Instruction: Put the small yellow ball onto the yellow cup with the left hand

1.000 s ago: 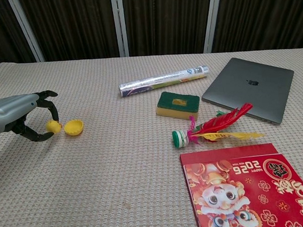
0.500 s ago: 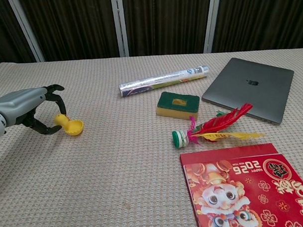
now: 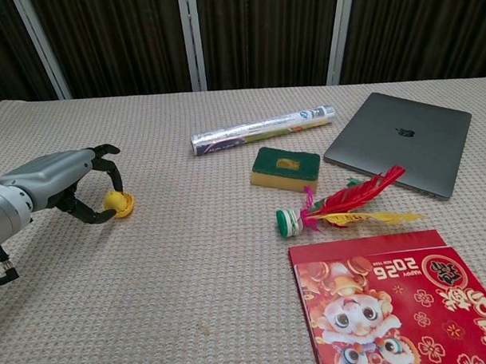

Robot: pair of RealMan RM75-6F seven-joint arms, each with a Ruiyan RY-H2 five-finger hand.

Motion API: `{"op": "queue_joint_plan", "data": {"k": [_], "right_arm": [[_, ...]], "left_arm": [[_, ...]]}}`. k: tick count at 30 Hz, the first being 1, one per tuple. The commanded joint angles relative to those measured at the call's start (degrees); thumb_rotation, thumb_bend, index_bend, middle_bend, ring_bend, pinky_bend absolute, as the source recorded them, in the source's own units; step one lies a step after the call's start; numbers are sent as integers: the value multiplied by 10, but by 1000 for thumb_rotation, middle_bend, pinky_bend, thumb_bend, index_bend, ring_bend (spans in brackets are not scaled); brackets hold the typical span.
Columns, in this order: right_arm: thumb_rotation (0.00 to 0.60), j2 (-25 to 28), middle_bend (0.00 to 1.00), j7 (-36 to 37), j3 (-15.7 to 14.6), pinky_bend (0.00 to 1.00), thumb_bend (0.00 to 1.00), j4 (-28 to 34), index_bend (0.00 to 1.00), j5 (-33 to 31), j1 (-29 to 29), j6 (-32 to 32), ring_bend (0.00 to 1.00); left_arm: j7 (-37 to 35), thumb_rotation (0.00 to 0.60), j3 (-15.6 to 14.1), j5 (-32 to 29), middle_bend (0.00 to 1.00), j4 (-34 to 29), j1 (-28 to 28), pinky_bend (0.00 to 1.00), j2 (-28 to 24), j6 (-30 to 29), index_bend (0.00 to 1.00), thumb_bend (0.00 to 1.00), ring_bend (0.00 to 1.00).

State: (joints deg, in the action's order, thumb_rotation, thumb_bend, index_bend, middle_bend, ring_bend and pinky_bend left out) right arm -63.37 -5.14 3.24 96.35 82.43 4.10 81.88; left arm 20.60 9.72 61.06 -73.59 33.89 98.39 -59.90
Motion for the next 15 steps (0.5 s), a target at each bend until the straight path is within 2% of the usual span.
{"op": "queue_joint_plan", "data": {"k": [1,8,12,15], "right_arm": [[600,0,0,1,0,0,0,0,324,0,0,0,0],[600,0,0,2,0,0,0,0,325,-1,0,0,0],[600,0,0,2,0,0,0,0,325,0,0,0,0],[600,0,0,2,0,0,0,0,325,0,0,0,0]], "left_arm": [[1,600,1,0,0,3,1,0,3,1,480,375,0],[2,600,5,-2,0,7,5,0,8,1,478,375,0],[3,600,4,0,0,8,5,0,9,1,445,373,0],[0,600,4,2,0,7,4,0,9,1,435,344,0]]}}
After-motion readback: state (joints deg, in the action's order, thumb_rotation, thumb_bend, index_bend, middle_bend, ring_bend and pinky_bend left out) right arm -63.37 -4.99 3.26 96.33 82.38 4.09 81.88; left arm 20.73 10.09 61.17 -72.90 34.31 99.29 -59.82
